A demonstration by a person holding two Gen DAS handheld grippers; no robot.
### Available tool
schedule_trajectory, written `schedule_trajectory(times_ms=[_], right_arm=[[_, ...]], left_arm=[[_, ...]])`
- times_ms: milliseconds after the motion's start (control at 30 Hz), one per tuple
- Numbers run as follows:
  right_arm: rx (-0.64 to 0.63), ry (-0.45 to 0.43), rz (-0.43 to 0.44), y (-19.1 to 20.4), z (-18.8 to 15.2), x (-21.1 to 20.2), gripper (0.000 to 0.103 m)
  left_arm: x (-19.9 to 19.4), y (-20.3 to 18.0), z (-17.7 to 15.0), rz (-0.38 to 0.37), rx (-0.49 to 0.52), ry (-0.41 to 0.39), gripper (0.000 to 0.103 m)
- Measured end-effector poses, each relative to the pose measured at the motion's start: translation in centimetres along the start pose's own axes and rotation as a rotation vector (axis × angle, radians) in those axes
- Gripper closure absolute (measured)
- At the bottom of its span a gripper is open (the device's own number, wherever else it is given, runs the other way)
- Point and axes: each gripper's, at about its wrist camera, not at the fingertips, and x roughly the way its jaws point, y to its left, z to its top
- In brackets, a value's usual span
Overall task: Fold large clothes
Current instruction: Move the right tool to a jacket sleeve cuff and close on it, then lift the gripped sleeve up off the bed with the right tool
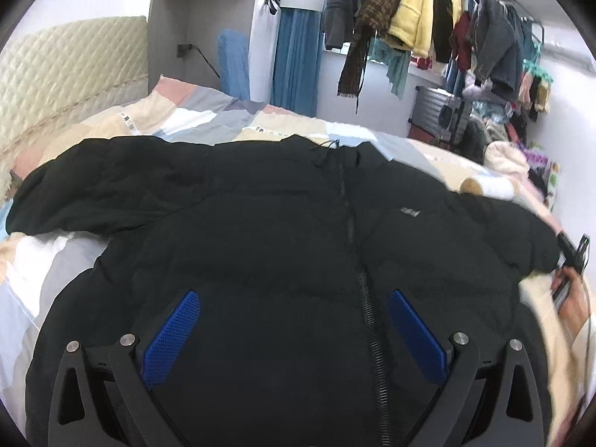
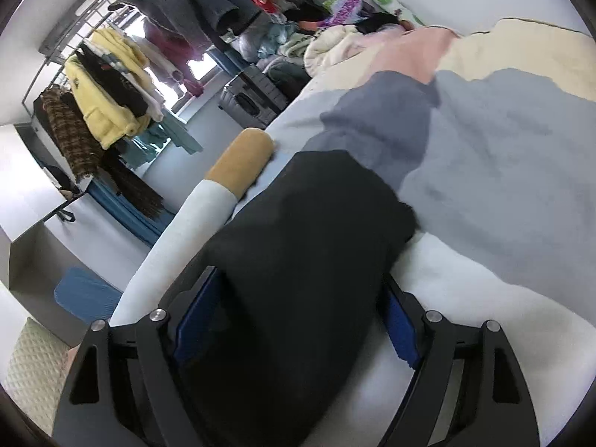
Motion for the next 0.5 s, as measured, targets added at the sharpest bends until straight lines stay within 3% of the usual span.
schedule_trajectory(times_ms=[100,300,433,467,500], right_arm=[[0.002,-0.019,0.014,0.0,-0.2,0.7,0.021],[-0.004,-0.022,0.005,0.2,0.1,0.8,0.022],[0.011,-0.054,-0.018,0.3,0.6,0.3,0.023],[0.010,-0.046,-0.013,0.5,0.7,0.1,0.027],[0.005,-0.040,-0.016,0.6,0.8,0.1,0.043]], left_arm=[[1.0,0.7,-0.2,-0.009,-0.017,0.051,0.001],[-0.4,1.5,-0.2,0.025,0.003,0.037,0.001],[-0.7,2.0,-0.5,-0.007,-0.021,0.047,0.001],[-0.8,2.0,-0.5,0.000,-0.015,0.042,0.001],[-0.9,2.0,-0.5,0.007,-0.012,0.038,0.001]])
